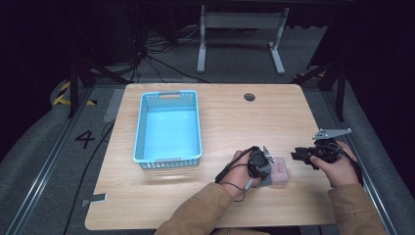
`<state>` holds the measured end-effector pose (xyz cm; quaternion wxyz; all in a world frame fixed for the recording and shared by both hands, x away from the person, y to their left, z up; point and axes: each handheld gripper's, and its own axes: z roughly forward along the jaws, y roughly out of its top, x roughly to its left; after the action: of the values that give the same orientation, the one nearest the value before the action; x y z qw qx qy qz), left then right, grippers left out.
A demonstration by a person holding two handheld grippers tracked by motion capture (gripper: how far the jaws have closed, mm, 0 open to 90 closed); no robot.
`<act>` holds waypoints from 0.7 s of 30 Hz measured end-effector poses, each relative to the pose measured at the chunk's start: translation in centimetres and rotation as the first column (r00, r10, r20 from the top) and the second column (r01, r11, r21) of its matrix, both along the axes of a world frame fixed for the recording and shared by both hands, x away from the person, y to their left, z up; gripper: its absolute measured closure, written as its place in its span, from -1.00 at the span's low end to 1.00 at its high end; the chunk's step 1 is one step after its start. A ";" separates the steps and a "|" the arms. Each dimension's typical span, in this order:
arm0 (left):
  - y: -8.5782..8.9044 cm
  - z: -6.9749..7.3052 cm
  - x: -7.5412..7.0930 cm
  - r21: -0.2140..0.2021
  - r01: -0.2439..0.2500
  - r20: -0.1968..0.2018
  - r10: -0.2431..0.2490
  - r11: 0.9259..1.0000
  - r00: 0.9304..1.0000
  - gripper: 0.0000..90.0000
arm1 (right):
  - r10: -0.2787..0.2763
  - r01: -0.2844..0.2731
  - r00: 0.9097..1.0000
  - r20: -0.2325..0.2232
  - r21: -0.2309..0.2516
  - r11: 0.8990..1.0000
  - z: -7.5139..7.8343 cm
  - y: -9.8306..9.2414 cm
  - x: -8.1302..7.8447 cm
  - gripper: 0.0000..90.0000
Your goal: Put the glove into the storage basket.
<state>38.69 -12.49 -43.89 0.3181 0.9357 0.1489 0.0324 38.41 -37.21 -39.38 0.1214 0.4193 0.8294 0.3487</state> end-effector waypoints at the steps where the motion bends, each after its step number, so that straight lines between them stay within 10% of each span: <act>1: 0.1 0.3 0.1 0.001 0.009 -0.008 -0.009 1.000 1.000 0.52 | -0.002 0.002 1.000 0.001 0.000 1.000 0.1 0.0 0.0 0.48; 21: 6.0 5.1 0.7 -0.035 -0.045 0.002 0.045 0.998 0.999 0.52 | 0.027 -0.028 1.000 0.013 0.023 0.999 0.7 0.9 2.0 0.48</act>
<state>39.40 -6.50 -38.81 0.3337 0.9265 0.1698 0.0384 40.42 -36.31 -38.65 0.1171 0.4070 0.8302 0.3625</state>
